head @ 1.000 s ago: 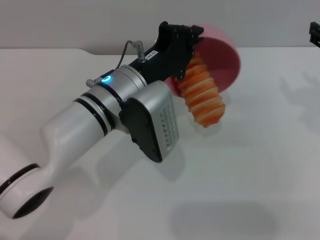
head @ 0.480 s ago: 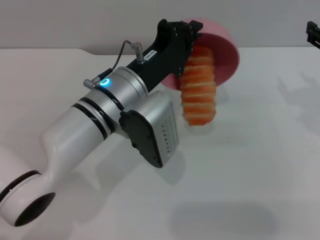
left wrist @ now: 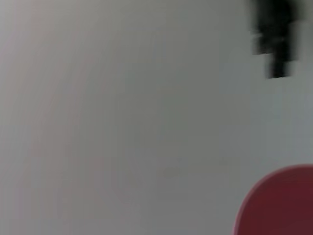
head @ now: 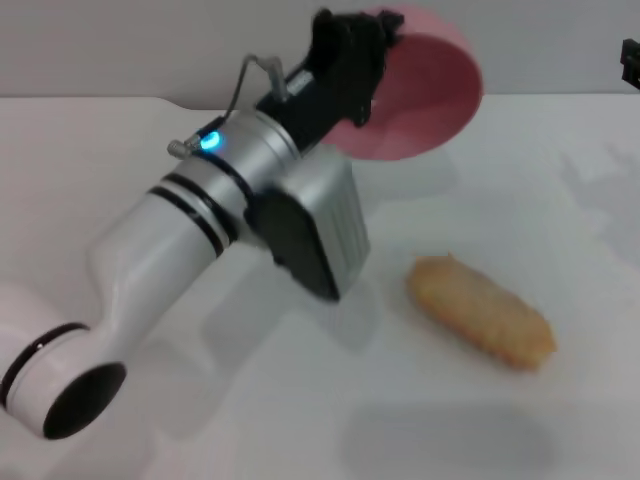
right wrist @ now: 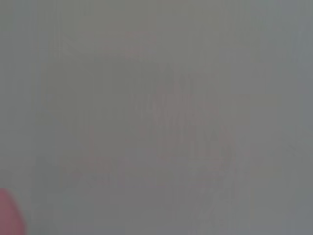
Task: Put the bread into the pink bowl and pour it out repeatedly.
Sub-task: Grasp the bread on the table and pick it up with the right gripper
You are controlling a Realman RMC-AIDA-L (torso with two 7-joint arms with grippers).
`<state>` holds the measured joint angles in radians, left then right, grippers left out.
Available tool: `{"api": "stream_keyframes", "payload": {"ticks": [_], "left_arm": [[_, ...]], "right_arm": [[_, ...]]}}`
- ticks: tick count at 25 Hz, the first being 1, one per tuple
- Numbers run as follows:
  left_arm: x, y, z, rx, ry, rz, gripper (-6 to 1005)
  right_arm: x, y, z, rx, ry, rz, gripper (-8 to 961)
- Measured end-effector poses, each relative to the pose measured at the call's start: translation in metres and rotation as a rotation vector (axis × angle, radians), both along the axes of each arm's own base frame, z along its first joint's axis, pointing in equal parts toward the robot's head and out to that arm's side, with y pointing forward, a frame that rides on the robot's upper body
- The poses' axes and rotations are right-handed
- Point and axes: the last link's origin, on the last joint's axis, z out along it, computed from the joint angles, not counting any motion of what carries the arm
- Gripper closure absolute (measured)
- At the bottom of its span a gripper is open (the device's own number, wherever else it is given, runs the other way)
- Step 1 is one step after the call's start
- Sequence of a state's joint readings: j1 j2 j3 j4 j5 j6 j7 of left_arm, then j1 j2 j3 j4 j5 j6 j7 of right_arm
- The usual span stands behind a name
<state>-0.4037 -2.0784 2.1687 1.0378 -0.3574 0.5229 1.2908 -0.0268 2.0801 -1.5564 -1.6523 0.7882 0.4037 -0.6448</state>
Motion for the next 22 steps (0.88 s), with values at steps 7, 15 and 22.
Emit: {"api": "stream_keyframes", "payload": {"ticks": [7,15,22], "left_arm": [[0.015,0.018,0.02,-0.192,-0.37,0.332,954],[0.007,0.03,0.055,-0.493,-0.658,0.64,954],[-0.019,0.045,0.076,-0.579,-0.827,0.891,954]], "right_arm": [[-0.001,0.001,-0.003,-0.007,0.004,0.002,290],[0.001,0.0,-0.008,-0.051,0.006,-0.012,290],[-0.001,-0.001,-0.015,-0.094,0.016,-0.016,290]]}}
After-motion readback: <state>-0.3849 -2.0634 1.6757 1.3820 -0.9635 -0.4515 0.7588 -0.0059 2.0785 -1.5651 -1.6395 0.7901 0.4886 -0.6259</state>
